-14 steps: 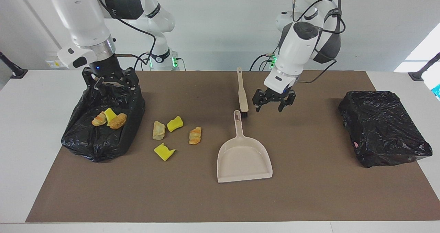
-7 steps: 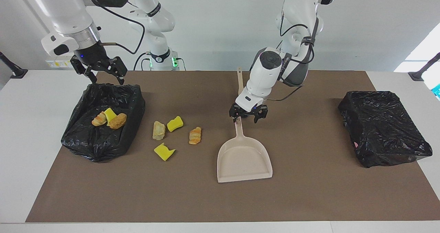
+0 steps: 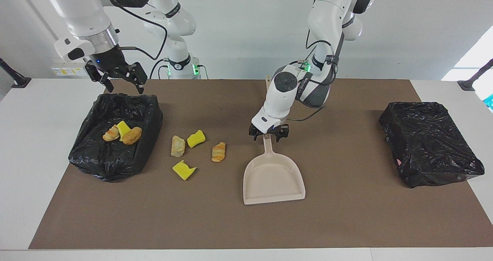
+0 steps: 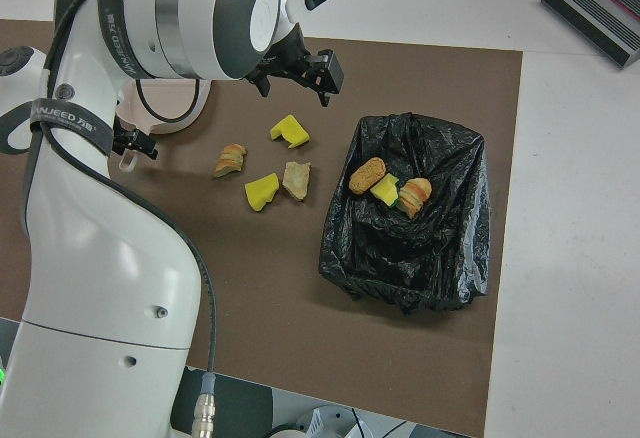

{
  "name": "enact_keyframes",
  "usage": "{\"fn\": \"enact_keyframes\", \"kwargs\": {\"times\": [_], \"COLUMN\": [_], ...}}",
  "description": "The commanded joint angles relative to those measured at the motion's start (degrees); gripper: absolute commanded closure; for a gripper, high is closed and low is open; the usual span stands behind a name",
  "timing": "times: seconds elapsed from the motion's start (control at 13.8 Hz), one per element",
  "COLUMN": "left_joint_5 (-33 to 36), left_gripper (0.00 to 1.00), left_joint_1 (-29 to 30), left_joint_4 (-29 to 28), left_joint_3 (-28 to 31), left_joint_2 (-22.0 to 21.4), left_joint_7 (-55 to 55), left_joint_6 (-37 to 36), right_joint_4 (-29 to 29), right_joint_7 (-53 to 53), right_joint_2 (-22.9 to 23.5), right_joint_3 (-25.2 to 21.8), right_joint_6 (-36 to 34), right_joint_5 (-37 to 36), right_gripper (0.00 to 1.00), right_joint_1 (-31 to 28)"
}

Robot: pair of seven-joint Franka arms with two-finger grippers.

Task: Sweep and dump trash in bin
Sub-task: 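Grasp the dustpan handle with the left gripper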

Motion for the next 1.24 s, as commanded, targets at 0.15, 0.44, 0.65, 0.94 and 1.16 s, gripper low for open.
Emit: {"fn": "enact_keyframes", "kwargs": {"times": [0.15, 0.44, 0.65, 0.94, 1.16], "left_joint_5": [3.9, 4.0, 3.5, 4.2, 4.9], "left_gripper": [0.00, 0.59, 1.00, 1.00, 1.00], "left_joint_1": [-0.5, -0.8, -0.2, 0.2, 3.0], "left_joint_4": [1.2, 1.7, 1.9, 1.9, 1.3], "left_joint_3": [0.8, 0.8, 0.7, 0.8, 1.0], "left_joint_2": [0.4, 0.3, -0.2, -0.9, -2.1], "left_joint_7": [-0.6, -0.6, -0.5, 0.8, 14.2], "left_joint_6": [0.2, -0.3, -0.5, -0.8, -1.7], "right_joint_4": [-3.6, -3.8, -4.3, -5.8, -9.5], "right_joint_7": [0.2, 0.8, 1.5, 1.5, 2.3], "right_joint_2": [-2.4, -1.7, -1.7, -2.1, -2.7], "right_joint_3": [0.0, 0.4, 0.5, 0.5, 0.7], "right_joint_6": [1.3, 1.8, 2.5, 2.5, 2.6], "right_joint_5": [1.5, 2.4, 2.3, 2.5, 8.3], "right_gripper": [0.00, 0.00, 0.00, 0.00, 0.00], "right_joint_1": [-0.1, 1.1, 2.5, 2.7, 5.0]}}
